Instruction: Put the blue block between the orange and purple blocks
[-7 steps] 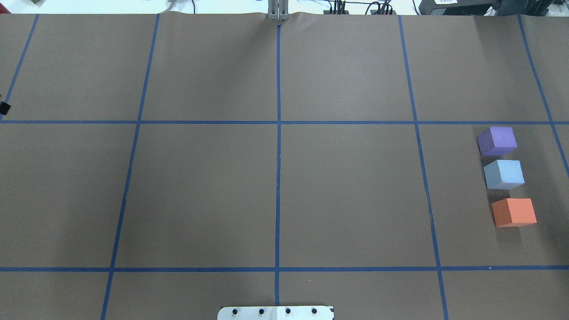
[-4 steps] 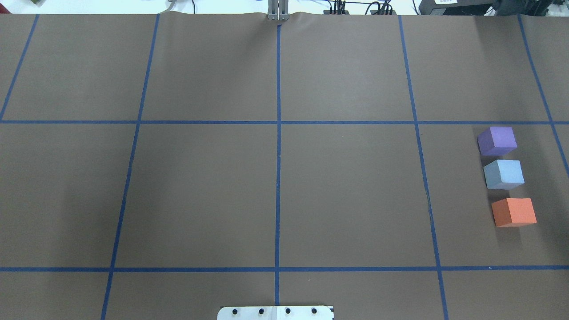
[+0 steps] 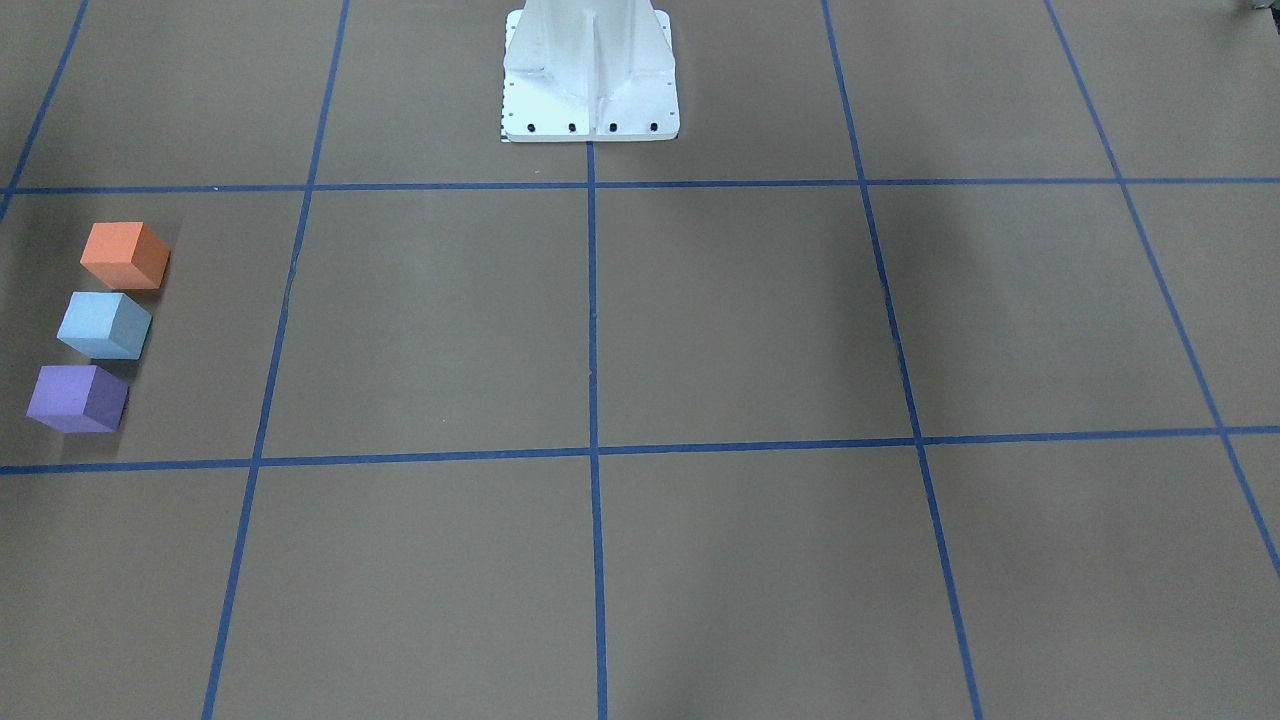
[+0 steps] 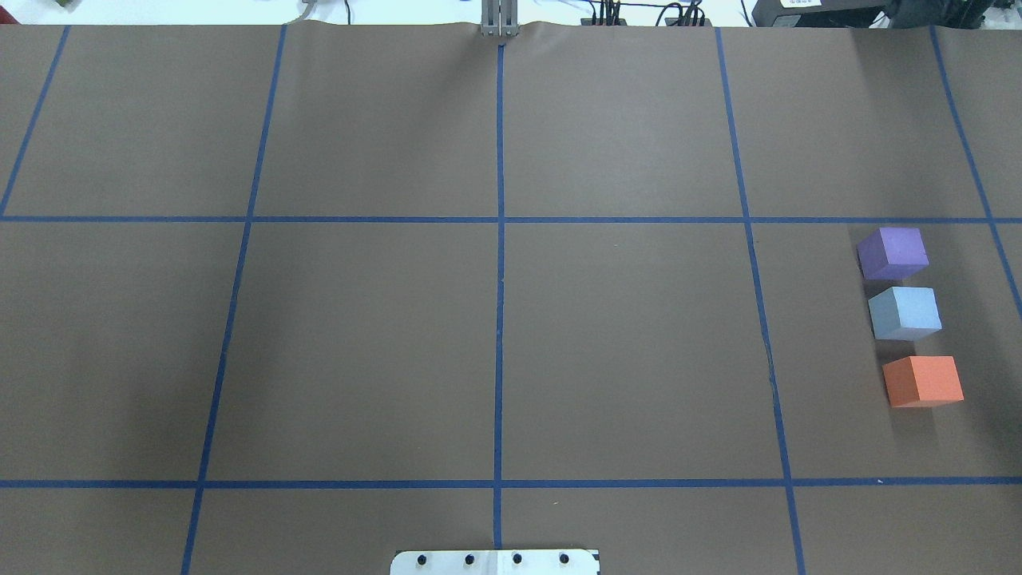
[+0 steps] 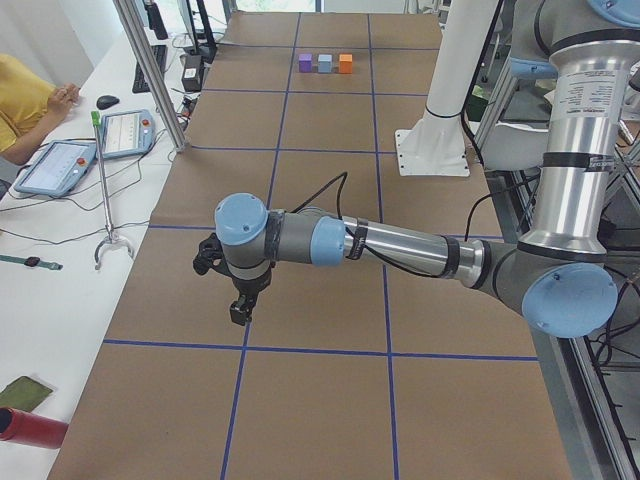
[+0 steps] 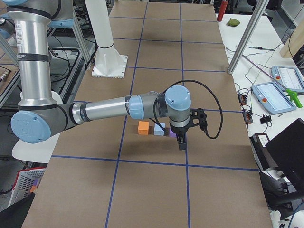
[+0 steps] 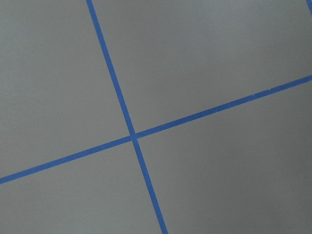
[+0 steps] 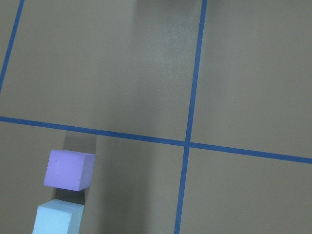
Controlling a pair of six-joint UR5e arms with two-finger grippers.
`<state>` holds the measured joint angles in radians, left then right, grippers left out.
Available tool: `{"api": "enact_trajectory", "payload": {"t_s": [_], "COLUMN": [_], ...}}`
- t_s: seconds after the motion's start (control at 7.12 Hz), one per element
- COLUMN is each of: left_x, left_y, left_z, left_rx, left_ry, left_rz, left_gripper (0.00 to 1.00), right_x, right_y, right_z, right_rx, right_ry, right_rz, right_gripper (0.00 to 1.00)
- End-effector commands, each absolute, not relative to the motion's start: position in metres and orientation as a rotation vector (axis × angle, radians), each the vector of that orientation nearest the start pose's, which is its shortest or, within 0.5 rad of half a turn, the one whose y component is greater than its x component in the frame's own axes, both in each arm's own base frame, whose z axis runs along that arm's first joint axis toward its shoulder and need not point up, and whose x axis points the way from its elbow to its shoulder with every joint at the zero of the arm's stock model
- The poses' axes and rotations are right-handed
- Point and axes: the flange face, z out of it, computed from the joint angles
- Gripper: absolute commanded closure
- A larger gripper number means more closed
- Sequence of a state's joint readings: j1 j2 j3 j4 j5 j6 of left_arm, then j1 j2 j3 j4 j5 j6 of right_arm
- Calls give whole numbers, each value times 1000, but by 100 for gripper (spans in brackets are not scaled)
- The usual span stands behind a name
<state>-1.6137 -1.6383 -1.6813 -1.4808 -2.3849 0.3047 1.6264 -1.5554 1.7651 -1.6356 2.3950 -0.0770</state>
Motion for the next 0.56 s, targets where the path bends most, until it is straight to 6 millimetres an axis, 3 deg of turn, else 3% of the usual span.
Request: {"api": "enact_trajectory", "payload": {"t_s": [0.0,0.42], "left_x": [-90,-88], "left_y": [-513,-515], "left_z": [602,605], "left_rx": [209,178], "left_ry": [749,760], "left_rz": [349,287], "left_gripper": [0,0], "right_x": [79,76], "right_y": [-494,-490], "right_z": [561,565], "right_rx": [178,119], "right_ry": [-815,-815], "right_rz": [-95,-97], "right_gripper": [0,0]}}
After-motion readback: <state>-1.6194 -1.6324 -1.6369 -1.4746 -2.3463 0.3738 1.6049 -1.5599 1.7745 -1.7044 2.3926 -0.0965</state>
